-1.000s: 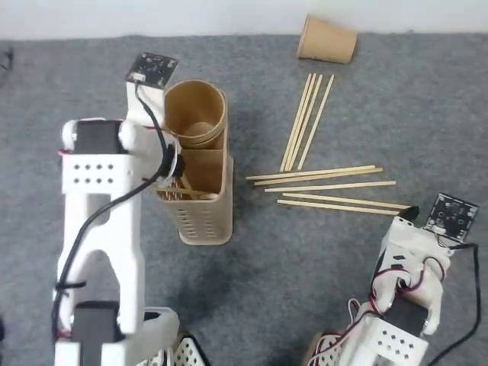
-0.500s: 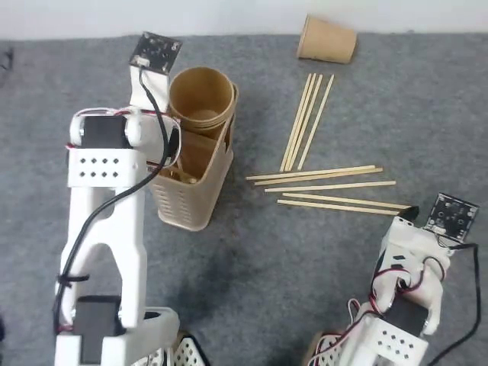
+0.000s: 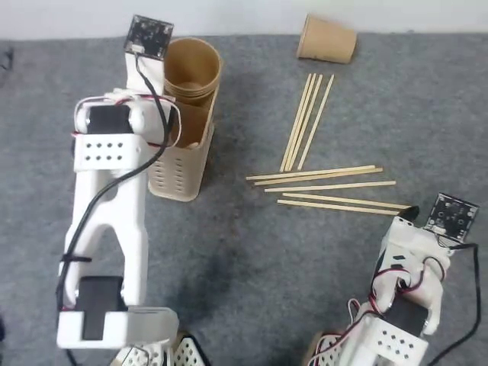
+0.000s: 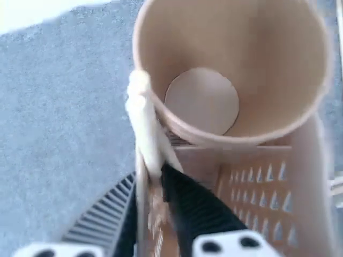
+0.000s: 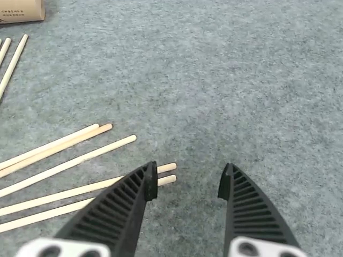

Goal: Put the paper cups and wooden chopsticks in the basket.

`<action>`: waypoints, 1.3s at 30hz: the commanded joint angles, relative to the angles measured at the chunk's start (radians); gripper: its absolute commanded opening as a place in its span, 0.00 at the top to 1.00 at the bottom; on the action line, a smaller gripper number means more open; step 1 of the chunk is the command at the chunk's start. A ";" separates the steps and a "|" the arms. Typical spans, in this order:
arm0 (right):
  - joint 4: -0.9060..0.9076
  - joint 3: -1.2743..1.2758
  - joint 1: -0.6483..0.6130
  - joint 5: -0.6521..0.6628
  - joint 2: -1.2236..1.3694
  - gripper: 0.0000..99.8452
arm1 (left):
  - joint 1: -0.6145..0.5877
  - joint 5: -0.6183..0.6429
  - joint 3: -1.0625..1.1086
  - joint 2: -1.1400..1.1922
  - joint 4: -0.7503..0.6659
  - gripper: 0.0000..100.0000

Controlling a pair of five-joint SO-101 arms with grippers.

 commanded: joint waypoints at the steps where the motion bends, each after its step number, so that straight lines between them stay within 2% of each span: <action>1: -0.010 -0.003 -0.008 0.015 -0.010 0.80 | -0.031 0.035 -0.128 0.003 0.054 0.77; 4: -0.010 -0.003 -0.008 0.015 -0.010 0.80 | -0.063 0.037 -0.262 0.003 0.107 0.71; 13: -0.010 -0.003 -0.008 0.015 -0.010 0.80 | -0.087 0.037 -0.621 0.003 0.292 0.71; 16: -0.010 -0.003 -0.008 0.015 -0.010 0.80 | -0.086 0.035 -0.809 0.003 0.354 0.71; 18: -0.010 -0.003 -0.008 0.015 -0.010 0.80 | -0.038 0.009 -0.963 0.006 0.436 0.71; 20: -0.010 -0.003 -0.008 0.015 -0.010 0.80 | 0.075 -0.091 -1.063 0.014 0.514 0.71; 32: -0.010 -0.003 -0.008 0.015 -0.010 0.80 | 0.446 -0.279 -0.812 0.089 0.476 0.71; 39: -0.010 -0.003 -0.004 0.015 -0.010 0.80 | 0.589 -0.394 -0.746 0.226 0.451 0.71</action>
